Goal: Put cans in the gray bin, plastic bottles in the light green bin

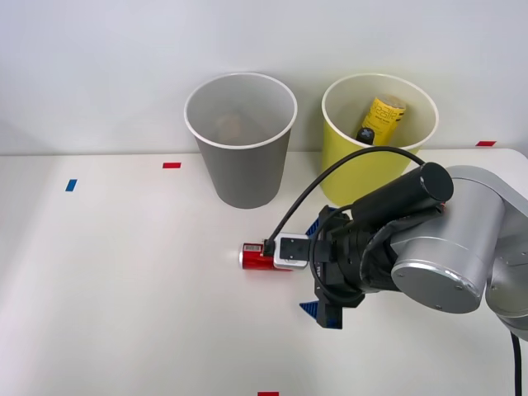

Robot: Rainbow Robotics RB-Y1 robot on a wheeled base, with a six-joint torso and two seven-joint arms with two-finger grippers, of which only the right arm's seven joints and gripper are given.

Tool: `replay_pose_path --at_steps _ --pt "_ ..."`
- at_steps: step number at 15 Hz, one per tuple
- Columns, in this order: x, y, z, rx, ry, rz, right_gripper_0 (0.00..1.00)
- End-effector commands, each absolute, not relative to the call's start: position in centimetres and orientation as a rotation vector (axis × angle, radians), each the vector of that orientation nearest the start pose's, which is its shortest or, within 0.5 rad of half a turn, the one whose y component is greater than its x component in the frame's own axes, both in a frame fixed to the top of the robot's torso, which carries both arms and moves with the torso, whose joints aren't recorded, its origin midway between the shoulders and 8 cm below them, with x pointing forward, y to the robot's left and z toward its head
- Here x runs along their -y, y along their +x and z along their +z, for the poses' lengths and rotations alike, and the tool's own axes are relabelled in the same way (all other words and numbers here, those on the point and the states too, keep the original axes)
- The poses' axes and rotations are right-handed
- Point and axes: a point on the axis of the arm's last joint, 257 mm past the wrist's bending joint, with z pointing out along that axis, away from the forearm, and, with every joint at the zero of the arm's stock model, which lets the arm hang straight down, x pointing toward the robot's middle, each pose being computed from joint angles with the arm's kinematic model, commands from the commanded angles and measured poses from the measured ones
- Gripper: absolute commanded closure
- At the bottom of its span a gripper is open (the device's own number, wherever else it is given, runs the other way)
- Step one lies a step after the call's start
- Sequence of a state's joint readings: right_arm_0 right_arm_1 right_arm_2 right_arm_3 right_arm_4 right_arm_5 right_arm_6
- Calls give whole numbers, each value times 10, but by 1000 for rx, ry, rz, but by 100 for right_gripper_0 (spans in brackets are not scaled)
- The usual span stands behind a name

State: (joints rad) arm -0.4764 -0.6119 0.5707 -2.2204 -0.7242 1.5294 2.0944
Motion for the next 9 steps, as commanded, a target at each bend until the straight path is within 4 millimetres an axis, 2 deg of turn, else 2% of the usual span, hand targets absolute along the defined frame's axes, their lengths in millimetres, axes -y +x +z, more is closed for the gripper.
replay_pose_path --at_steps 1,5,9 --pt "46 371 -222 -1755 -1874 -25 0" --pt "20 377 -238 -1784 -1910 23 0" --pt "-7 400 -248 -1786 -1913 -41 0"
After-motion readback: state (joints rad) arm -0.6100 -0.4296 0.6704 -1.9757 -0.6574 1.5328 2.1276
